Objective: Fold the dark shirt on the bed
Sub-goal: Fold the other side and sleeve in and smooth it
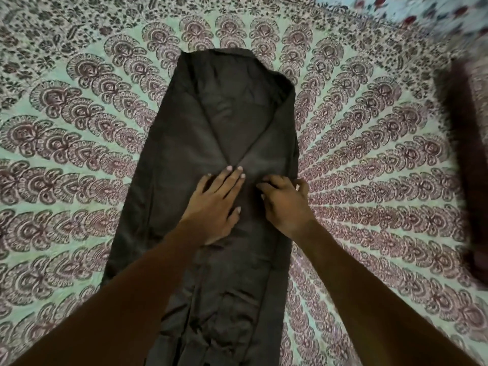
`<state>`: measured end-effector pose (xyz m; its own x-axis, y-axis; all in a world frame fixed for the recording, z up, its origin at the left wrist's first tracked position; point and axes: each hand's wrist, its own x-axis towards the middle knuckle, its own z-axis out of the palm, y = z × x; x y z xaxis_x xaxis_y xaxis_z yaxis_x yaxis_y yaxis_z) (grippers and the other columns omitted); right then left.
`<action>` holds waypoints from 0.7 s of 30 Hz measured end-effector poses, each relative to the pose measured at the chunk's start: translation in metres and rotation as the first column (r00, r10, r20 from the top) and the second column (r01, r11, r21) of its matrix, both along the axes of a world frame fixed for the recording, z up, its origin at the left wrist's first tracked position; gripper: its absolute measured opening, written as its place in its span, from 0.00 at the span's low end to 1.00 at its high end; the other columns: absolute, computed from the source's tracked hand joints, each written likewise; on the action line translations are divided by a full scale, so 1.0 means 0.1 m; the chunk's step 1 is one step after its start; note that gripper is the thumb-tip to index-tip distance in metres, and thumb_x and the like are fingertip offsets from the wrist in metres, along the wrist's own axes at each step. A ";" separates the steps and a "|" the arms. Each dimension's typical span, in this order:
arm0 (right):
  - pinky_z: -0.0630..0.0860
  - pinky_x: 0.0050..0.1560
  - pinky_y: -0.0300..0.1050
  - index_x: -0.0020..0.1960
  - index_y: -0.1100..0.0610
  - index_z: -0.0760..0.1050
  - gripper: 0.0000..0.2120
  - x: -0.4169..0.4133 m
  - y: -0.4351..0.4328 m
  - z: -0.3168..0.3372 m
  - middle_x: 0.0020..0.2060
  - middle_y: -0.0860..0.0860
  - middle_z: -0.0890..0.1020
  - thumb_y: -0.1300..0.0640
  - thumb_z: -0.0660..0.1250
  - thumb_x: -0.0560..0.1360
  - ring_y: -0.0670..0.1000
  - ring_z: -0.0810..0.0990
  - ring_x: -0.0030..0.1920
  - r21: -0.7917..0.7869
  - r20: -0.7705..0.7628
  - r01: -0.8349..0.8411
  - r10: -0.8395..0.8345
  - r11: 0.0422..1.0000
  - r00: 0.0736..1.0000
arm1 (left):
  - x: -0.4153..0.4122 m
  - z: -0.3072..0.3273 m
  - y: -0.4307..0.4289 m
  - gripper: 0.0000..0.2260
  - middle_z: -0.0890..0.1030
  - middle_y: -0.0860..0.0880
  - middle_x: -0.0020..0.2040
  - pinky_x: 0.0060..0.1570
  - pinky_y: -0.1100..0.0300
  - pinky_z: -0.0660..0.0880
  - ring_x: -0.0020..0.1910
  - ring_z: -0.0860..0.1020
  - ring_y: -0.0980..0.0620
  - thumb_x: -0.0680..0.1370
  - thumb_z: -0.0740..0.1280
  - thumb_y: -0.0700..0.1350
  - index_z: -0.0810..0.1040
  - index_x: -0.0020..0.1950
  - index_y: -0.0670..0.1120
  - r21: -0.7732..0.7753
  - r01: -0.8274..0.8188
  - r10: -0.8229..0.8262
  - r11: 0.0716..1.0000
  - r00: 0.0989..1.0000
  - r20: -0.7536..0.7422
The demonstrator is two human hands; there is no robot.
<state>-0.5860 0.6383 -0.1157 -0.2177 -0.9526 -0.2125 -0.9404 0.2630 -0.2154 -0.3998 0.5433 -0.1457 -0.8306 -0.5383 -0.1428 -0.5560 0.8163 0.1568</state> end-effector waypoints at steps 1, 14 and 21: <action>0.58 0.65 0.55 0.71 0.53 0.77 0.19 -0.06 -0.07 -0.02 0.70 0.53 0.75 0.56 0.64 0.81 0.59 0.73 0.70 -0.011 0.023 0.011 -0.011 1.000 1.000 | 0.02 -0.05 -0.03 0.34 0.52 0.51 0.86 0.78 0.41 0.57 0.85 0.53 0.50 0.81 0.55 0.59 0.53 0.86 0.49 0.010 -0.006 0.006 1.000 1.000 0.006; 0.44 0.78 0.70 0.85 0.51 0.44 0.47 -1.05 -1.36 -0.30 0.85 0.50 0.44 0.25 0.37 0.74 0.53 0.43 0.84 0.096 -0.059 -0.119 0.125 0.988 0.990 | 0.05 -0.15 -0.11 0.35 0.49 0.52 0.86 0.77 0.40 0.56 0.85 0.51 0.51 0.81 0.57 0.61 0.53 0.86 0.49 0.064 0.016 -0.019 0.998 0.998 0.058; 0.44 0.75 0.76 0.83 0.36 0.46 0.39 -1.47 -1.89 -0.37 0.85 0.43 0.46 0.23 0.45 0.77 0.54 0.45 0.84 0.042 -0.099 -0.146 0.150 0.988 0.984 | 0.04 -0.14 -0.13 0.37 0.49 0.52 0.86 0.76 0.39 0.59 0.85 0.52 0.51 0.79 0.61 0.60 0.56 0.85 0.48 0.087 0.009 -0.012 0.996 0.999 0.037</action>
<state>-0.7325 0.4496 -0.1528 -0.0968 -0.9684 -0.2300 -0.9861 0.1248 -0.1101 -0.3960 0.5302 -0.1596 -0.8294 -0.5136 -0.2198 -0.5542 0.8063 0.2070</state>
